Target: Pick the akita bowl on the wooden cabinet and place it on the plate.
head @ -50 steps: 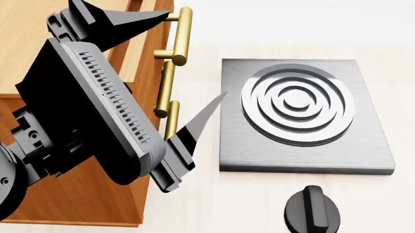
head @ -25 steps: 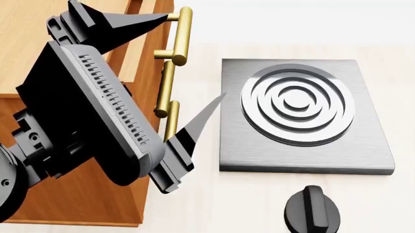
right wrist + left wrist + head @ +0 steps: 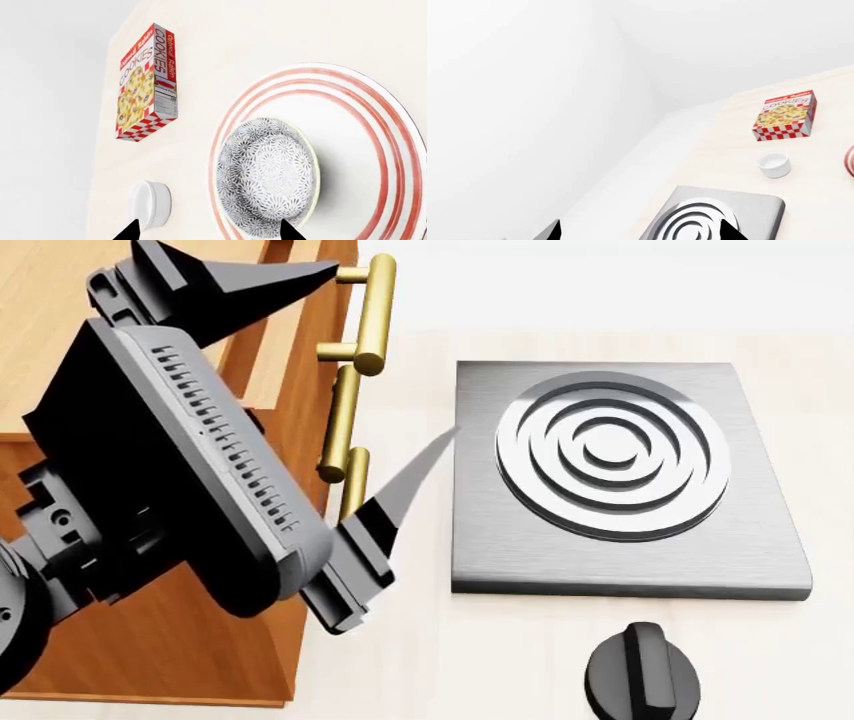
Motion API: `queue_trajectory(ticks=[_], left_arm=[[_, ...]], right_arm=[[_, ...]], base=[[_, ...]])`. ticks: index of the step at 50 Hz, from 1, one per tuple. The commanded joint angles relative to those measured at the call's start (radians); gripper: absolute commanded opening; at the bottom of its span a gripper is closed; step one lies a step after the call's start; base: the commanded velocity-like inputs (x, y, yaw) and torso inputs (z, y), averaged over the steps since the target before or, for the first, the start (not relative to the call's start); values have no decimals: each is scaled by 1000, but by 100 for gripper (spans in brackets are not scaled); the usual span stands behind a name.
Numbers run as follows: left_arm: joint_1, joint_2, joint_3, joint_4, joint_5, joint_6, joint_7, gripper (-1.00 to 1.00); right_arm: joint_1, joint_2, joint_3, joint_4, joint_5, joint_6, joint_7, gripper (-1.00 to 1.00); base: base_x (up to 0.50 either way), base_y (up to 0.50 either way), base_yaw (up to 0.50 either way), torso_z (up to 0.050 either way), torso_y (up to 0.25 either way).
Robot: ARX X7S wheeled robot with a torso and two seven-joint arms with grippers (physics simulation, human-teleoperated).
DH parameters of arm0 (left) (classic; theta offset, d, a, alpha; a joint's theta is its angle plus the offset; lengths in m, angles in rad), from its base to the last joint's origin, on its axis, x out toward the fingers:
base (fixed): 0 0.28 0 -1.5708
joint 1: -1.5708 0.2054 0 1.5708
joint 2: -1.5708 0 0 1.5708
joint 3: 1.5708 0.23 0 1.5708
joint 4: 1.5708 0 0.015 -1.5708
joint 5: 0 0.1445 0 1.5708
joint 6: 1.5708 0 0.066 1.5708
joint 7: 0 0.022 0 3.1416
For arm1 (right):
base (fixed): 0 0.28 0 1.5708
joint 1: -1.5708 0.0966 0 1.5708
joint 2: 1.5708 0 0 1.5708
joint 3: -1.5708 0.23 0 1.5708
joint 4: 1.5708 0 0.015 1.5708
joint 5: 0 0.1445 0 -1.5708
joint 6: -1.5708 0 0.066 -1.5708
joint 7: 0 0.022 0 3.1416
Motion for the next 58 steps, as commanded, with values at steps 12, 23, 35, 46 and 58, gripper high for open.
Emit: queue_trajectory(ticks=[12, 23, 35, 46, 58], left_arm=[[-2, -4, -5, 7, -11, -2, -9, 100], [6, -8, 2, 5, -8, 9, -10, 100], [6, -11, -5, 11, -20, 3, -16, 100], [3, -14, -5, 16, -25, 1, -19, 100], [14, -22, -5, 21, -26, 10, -23, 100]], right_arm=[[-6, 75, 31, -214, -47, 13, 48, 100], [37, 129, 30, -335, -56, 40, 64, 100], [67, 167, 54, -445, -41, 51, 87, 100], [108, 234, 96, -584, -27, 62, 148, 100], [197, 292, 73, -673, -10, 80, 194, 100]], base=[[0, 0, 0, 0, 0], [0, 0, 0, 0, 0], [0, 0, 0, 0, 0], [0, 0, 0, 0, 0], [0, 0, 0, 0, 0]])
